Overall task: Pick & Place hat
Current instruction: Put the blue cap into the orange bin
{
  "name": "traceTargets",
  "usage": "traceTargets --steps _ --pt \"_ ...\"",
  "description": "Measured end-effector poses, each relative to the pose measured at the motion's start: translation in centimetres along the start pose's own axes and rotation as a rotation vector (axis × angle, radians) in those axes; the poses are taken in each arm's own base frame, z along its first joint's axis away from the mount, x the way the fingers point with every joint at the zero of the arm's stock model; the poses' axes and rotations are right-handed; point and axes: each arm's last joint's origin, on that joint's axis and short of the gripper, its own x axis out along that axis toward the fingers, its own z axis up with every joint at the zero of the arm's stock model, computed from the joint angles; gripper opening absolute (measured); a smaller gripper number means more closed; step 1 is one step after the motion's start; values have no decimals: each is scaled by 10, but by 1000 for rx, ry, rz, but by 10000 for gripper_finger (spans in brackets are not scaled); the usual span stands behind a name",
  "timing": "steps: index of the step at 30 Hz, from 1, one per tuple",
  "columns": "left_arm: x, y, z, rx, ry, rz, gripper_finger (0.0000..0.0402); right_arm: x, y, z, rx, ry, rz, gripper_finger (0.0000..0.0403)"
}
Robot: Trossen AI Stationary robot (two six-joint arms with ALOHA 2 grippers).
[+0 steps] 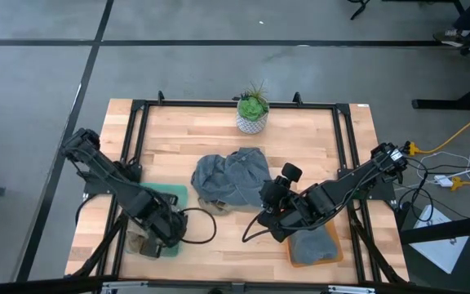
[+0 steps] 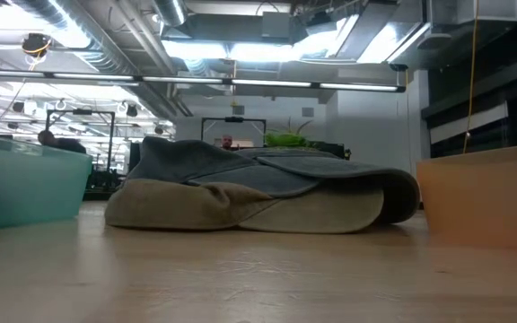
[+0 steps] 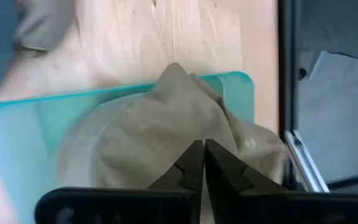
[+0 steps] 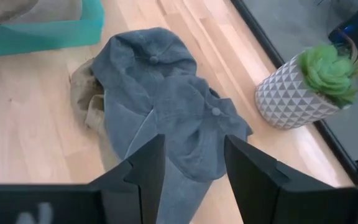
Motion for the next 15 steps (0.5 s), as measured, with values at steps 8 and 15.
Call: traceTargets --steps 8,15 --pt "-64 0 10 212 -327 207 5 -1 -11 -12 -54 129 -61 163" --pt "-76 19 19 203 -476 493 5 -18 -11 -31 -79 231 -81 163"
